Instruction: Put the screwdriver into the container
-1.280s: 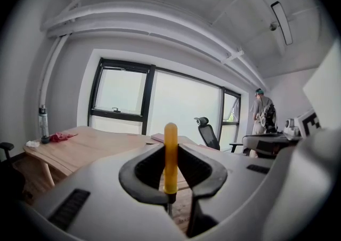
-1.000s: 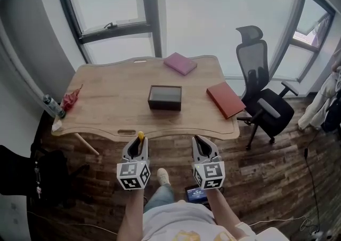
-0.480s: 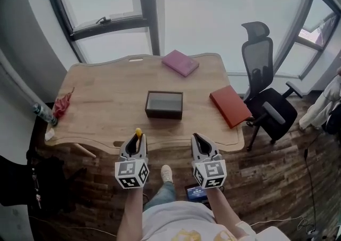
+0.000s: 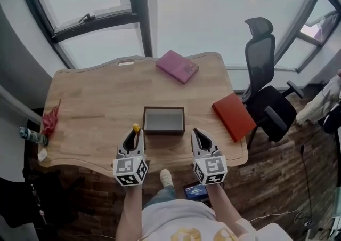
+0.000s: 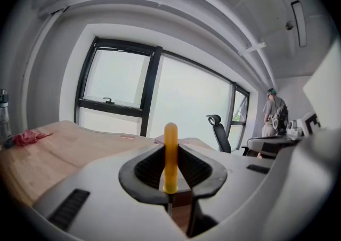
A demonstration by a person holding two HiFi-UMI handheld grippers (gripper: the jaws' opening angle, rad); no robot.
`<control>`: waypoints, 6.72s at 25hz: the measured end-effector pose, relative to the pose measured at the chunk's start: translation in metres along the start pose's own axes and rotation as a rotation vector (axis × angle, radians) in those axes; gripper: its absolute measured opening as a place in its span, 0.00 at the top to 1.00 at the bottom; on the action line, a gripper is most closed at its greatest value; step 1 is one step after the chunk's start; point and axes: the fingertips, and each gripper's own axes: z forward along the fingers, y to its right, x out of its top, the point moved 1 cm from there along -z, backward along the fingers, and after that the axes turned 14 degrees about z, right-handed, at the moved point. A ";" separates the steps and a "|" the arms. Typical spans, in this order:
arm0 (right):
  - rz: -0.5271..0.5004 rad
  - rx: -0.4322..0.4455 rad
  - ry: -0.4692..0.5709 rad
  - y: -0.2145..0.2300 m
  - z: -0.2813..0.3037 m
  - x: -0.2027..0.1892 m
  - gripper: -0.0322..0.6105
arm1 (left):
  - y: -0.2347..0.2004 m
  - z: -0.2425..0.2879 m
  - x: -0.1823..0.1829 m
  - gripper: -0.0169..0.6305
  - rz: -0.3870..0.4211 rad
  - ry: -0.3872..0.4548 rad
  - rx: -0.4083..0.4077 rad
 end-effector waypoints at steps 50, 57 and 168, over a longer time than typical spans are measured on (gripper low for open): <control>0.038 -0.096 -0.006 0.041 0.099 0.009 0.90 | -0.024 0.124 0.024 0.85 0.074 0.019 -0.133; 0.051 -0.113 -0.029 0.049 0.103 0.003 0.90 | -0.010 0.140 0.002 0.85 0.074 -0.063 -0.223; 0.235 -0.184 -0.262 0.140 0.162 -0.079 0.90 | 0.124 0.197 -0.145 0.85 0.491 -0.699 -0.945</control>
